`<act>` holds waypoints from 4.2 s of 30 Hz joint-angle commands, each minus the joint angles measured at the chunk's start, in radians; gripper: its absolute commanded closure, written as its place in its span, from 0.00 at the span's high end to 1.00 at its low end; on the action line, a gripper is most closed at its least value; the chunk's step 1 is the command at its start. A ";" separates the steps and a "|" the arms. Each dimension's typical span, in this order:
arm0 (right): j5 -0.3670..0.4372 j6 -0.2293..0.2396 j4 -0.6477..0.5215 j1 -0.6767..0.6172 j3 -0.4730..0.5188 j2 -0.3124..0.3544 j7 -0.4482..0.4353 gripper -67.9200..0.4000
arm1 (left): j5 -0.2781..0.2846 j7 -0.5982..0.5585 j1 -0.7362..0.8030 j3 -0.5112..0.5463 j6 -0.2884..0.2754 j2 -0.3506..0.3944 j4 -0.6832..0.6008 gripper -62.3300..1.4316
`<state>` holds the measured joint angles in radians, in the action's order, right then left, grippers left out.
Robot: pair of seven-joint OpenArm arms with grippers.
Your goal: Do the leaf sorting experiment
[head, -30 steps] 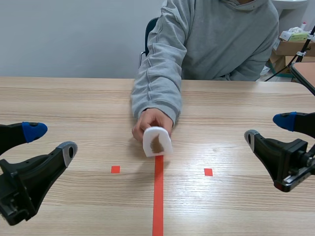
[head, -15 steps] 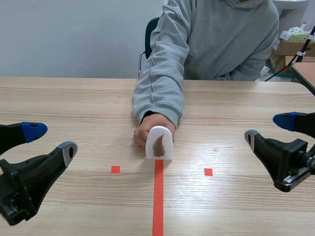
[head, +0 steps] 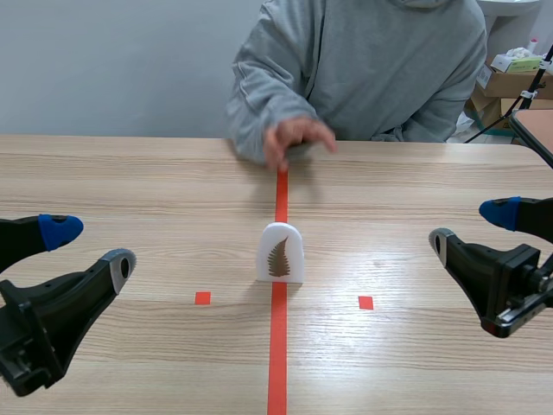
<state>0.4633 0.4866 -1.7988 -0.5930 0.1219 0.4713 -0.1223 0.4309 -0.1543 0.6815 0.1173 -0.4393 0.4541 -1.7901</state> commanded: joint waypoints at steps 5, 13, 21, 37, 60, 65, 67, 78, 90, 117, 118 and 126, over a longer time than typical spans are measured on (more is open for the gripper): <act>0.012 -0.003 -0.008 0.012 0.004 0.005 -0.015 0.61 | 0.006 -0.014 -0.001 0.000 -0.002 -0.005 -0.009 0.75; 0.012 -0.003 -0.008 0.012 0.004 0.005 -0.015 0.61 | 0.006 -0.014 -0.001 0.000 -0.002 -0.005 -0.009 0.75; 0.012 -0.003 -0.008 0.012 0.004 0.005 -0.015 0.61 | 0.006 -0.014 -0.001 0.000 -0.002 -0.005 -0.009 0.75; 0.012 -0.003 -0.008 0.013 0.004 0.005 -0.015 0.61 | 0.006 -0.008 -0.011 0.000 -0.002 -0.004 -0.009 0.75; 0.012 -0.003 -0.008 0.014 0.004 0.005 -0.015 0.61 | -0.005 0.061 -0.455 -0.286 -0.002 0.098 0.373 0.75; 0.012 -0.003 -0.008 0.014 0.004 0.005 -0.015 0.61 | -0.008 0.061 -0.573 -0.415 -0.002 0.100 0.465 0.75; 0.012 -0.003 -0.008 0.014 0.004 0.005 -0.015 0.61 | -0.010 0.060 -0.625 -0.470 -0.002 0.100 0.504 0.75; 0.012 -0.003 -0.008 0.014 0.004 0.005 -0.016 0.61 | -0.054 0.037 -0.871 -0.693 0.000 0.072 0.706 0.75; 0.012 -0.003 -0.008 0.014 0.004 0.005 -0.015 0.61 | -0.083 0.013 -1.069 -0.917 0.003 -0.047 0.913 0.75; 0.012 -0.003 -0.008 0.014 0.004 0.005 -0.016 0.61 | -0.163 -0.034 -1.167 -0.962 0.036 -0.246 1.133 0.66; 0.012 -0.003 -0.008 0.014 0.004 0.005 -0.016 0.61 | -0.163 -0.035 -1.167 -0.962 0.036 -0.246 1.133 0.61; 0.012 -0.003 -0.008 0.014 0.004 0.005 -0.016 0.61 | -0.163 -0.037 -1.167 -0.962 0.036 -0.246 1.133 0.26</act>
<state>0.4633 0.4866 -1.7988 -0.5930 0.1219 0.4713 -0.1226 0.2611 -0.1734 -0.4767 -0.8543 -0.3969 0.2081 -0.6449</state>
